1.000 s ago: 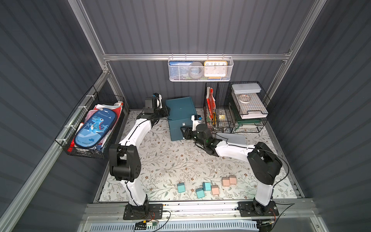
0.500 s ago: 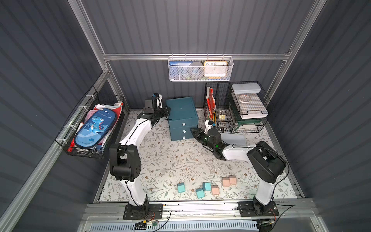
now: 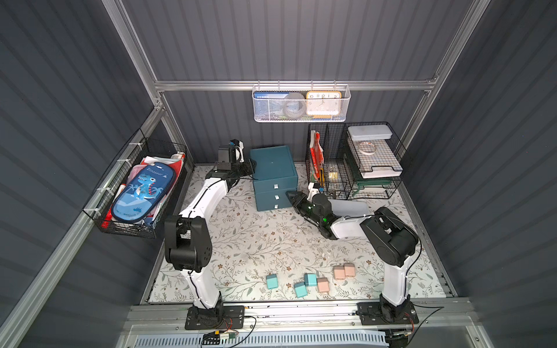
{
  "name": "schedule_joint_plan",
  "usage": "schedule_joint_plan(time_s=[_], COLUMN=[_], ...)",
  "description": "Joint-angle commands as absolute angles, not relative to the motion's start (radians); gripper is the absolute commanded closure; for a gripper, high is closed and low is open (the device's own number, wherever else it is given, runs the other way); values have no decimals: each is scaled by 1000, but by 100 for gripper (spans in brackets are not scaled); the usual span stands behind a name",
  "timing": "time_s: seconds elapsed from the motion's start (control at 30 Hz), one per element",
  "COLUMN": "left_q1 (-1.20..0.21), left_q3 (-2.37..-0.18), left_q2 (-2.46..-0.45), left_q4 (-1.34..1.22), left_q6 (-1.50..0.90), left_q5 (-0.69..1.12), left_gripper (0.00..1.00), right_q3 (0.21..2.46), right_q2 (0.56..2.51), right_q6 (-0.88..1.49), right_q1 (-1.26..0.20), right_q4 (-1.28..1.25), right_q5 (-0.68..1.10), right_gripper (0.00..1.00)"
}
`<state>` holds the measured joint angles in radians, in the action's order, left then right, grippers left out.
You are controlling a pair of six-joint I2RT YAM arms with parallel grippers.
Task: Place the plugs into the drawer by color
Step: Open the drawer in the storage box.
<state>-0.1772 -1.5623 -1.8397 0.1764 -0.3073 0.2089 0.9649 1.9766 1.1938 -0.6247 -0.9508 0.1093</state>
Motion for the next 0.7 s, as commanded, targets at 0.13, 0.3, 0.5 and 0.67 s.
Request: schedule_joint_plan(time_s=[0.13,0.3,0.5,0.67], left_q1=[-204,-204,-213,-219], left_q3=[-1517,-1516,-1508,-1509], left_q2=[-1904,-1905,-1904,-1897], left_q4=[319,315,307,316], left_q6=[-292,-296,-299,-296], left_q5=[271,271,265,267], left_gripper=[69,69,69,69], right_q3=[1018,1029,1065,1094], right_q2=[2043,2067,2116,2137], right_q6=[1233,1261,1334,1345], right_q1=[-627,-650,-668,-678], right_q4=[-985,-1017,-1081,-1070], right_q5=[176,172,163,152], right_gripper=[54,54,54,54])
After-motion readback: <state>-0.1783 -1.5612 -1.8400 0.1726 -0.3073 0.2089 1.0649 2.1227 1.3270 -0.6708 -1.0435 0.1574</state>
